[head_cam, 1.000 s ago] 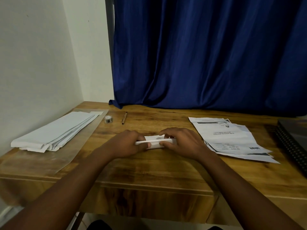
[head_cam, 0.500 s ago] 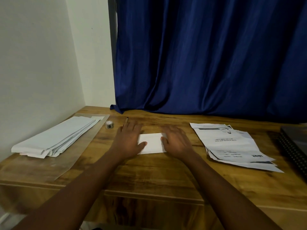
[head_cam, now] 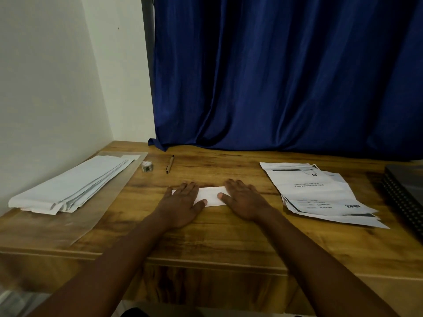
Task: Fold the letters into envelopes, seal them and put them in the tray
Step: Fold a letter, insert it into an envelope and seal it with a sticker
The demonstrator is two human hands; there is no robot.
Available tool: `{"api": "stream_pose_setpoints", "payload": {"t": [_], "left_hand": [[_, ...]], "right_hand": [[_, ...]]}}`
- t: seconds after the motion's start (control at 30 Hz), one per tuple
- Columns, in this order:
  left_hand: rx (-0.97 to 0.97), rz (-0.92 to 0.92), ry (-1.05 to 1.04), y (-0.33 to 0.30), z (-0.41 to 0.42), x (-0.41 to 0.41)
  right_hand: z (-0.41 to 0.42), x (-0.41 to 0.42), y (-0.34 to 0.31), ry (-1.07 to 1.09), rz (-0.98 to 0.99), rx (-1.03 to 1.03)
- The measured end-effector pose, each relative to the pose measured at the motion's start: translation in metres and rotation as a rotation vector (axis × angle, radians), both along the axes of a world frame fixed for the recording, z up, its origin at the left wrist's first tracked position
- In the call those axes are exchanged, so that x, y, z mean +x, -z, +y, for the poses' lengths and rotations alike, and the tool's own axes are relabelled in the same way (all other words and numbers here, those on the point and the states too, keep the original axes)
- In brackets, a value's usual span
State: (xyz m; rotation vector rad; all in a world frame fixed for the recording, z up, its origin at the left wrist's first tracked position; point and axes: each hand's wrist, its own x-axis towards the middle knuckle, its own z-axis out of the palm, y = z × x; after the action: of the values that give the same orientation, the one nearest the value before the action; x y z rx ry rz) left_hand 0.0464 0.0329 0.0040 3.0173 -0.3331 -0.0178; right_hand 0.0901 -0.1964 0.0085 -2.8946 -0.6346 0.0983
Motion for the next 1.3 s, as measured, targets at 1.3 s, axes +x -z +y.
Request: {"api": "stream_pose_setpoints", "payload": {"t": [1.3], "left_hand": [[-0.651, -0.397, 0.262, -0.005, 0.005, -0.023]], "right_hand": [[0.007, -0.014, -0.062, 0.251, 0.418, 0.666]]}}
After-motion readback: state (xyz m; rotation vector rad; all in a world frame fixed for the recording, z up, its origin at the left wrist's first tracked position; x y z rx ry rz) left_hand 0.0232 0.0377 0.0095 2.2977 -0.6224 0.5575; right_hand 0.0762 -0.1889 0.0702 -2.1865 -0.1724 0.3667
